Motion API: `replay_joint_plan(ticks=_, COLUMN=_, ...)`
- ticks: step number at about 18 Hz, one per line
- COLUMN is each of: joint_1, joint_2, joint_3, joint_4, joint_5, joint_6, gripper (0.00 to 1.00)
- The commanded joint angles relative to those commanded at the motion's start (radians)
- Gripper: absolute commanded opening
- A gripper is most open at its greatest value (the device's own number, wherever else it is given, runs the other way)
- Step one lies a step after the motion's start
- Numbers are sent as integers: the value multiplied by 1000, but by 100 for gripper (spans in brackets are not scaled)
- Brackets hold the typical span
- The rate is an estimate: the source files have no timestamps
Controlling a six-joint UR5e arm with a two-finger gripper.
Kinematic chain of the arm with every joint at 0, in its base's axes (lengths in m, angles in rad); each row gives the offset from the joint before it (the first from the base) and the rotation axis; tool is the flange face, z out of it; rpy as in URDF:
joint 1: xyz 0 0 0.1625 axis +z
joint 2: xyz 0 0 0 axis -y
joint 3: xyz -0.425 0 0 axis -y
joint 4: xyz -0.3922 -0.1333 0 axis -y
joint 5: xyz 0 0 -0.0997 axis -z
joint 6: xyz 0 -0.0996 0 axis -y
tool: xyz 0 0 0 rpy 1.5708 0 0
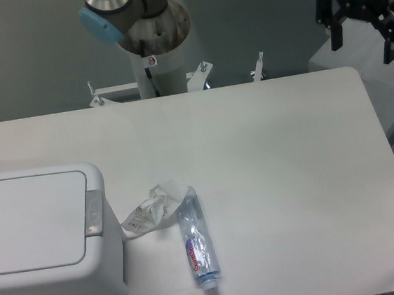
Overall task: Open the trash can
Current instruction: 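Move the open gripper over the table toward the white trash can lid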
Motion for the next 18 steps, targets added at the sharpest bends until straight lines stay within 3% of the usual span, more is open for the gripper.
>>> replay_joint_plan(ticks=5, joint_1=-2, joint_2=2, joint_3=-3, joint_4=-2, joint_5=-29, joint_6=-21, gripper=100)
replay_joint_plan(ticks=10, joint_1=-31, joint_2=25, joint_3=-14, joint_4=0, joint_5=-31, joint_6=-234, gripper=100)
replay_joint_plan(ticks=14, joint_1=-127, joint_2=23, joint_3=-15, joint_4=5, joint_5=-37, joint_6=-467, gripper=100)
replay_joint_plan(ticks=18, joint_1=-228, joint_2=9, joint_3=-21, joint_4=84, joint_5=-40, joint_6=-843, gripper=100)
